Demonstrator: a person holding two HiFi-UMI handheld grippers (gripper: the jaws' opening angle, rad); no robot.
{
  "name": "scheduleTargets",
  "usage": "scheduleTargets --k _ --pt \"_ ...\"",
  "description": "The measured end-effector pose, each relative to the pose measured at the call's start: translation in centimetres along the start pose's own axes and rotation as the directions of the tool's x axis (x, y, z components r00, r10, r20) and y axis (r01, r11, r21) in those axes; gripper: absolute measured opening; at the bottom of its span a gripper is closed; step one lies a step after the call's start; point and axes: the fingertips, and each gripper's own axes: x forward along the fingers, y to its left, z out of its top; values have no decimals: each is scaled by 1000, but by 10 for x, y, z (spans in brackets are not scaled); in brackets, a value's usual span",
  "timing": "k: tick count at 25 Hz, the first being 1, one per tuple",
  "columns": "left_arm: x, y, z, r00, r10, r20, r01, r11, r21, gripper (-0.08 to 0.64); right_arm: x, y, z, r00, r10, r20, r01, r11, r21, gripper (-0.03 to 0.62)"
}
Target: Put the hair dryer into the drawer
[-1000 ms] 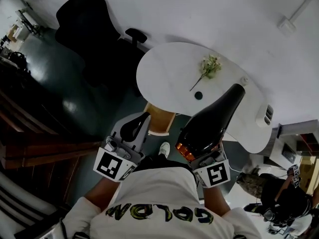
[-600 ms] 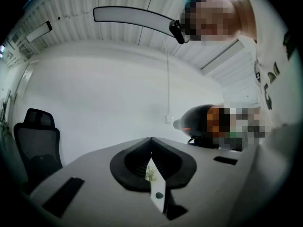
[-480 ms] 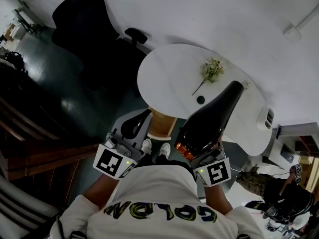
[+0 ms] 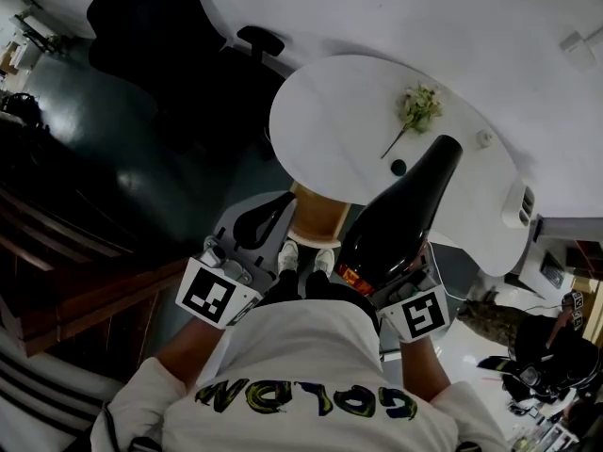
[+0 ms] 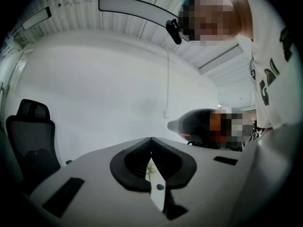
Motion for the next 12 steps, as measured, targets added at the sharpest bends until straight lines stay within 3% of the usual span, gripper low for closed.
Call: scheduleTargets --k 7,12 --pt "-7 11 -50 997 -10 -73 7 999 -32 12 12 24 -66 982 112 -151 -105 993 50 236" --pt "-9 14 -92 992 -19 -128 10 998 -69 12 16 51 -123 924 267 -273 -243 963 118 235"
